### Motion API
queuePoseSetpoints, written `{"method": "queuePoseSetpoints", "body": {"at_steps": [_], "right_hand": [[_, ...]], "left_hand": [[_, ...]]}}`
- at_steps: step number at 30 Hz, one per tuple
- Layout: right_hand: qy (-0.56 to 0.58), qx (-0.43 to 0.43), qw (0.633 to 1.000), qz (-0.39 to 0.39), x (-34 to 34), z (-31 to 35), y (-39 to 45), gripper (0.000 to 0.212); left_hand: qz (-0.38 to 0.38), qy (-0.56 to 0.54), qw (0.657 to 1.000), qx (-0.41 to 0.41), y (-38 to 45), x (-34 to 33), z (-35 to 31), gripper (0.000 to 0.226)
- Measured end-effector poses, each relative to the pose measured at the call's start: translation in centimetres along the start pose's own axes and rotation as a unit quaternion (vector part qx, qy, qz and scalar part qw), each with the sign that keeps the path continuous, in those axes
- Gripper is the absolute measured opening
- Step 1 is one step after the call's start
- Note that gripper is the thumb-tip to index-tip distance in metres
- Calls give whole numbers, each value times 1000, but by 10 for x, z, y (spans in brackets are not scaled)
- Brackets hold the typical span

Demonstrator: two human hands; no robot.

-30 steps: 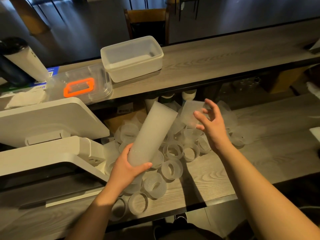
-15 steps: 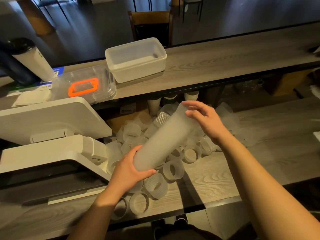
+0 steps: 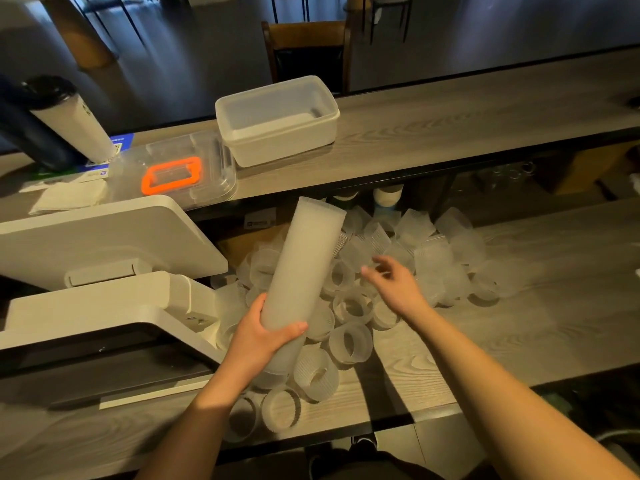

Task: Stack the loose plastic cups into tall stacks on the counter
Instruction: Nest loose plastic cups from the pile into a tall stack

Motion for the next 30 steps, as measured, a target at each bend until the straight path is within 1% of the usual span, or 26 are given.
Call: {"method": "queuePoseSetpoints", "body": {"at_steps": [1,3,6,8,10,13,15,17,20,23,26,28,30], "right_hand": [[-65,-3,998,17,-6,-9,0,60],[-173,3,984,50,-16,-27,2,69],[-281,4,955,93,-26,-46,8,85],[-348,2,932,103,-29,-51,12,91],[-382,8,918,102,-31,-52,18,94],[-388,11,916,105,-33,-52,27,91],[-379,13,920,102,-33,-53,31,82],[-350,8,932,96,-33,-54,34,77],[-290,-13,953,86,-26,-57,36,79],[-230,-21,971,62,-15,-57,33,80],[-93,14,995,13,-4,-49,25,74],[2,44,999,-19,3,-37,18,63],[65,68,995,-41,12,-26,13,62]], "left_hand": [[-1,-4,1000,0,0,0,0,95],[1,-5,1000,-1,0,1,-1,94],[3,6,1000,-2,-1,1,0,93],[1,13,1000,-2,-3,3,1,93],[-2,17,1000,0,-4,4,1,93],[-11,19,1000,7,-5,9,1,95],[-17,24,999,14,-4,12,3,97],[-21,29,999,20,-3,16,5,95],[-25,30,999,22,-2,18,7,83],[-26,33,999,19,-2,17,8,78],[-20,37,999,14,-1,15,9,79],[-16,42,999,7,-1,13,8,79],[-17,47,999,-4,0,11,6,78]]}}
Point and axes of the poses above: each hand's wrist, its own y-axis towards the middle knuckle, its own x-axis out of the back of the hand, z = x × y, the point moved 2 cm from there along y, towards the middle knuckle, and after that the axes turned 12 degrees about z, right-handed, at the moved point
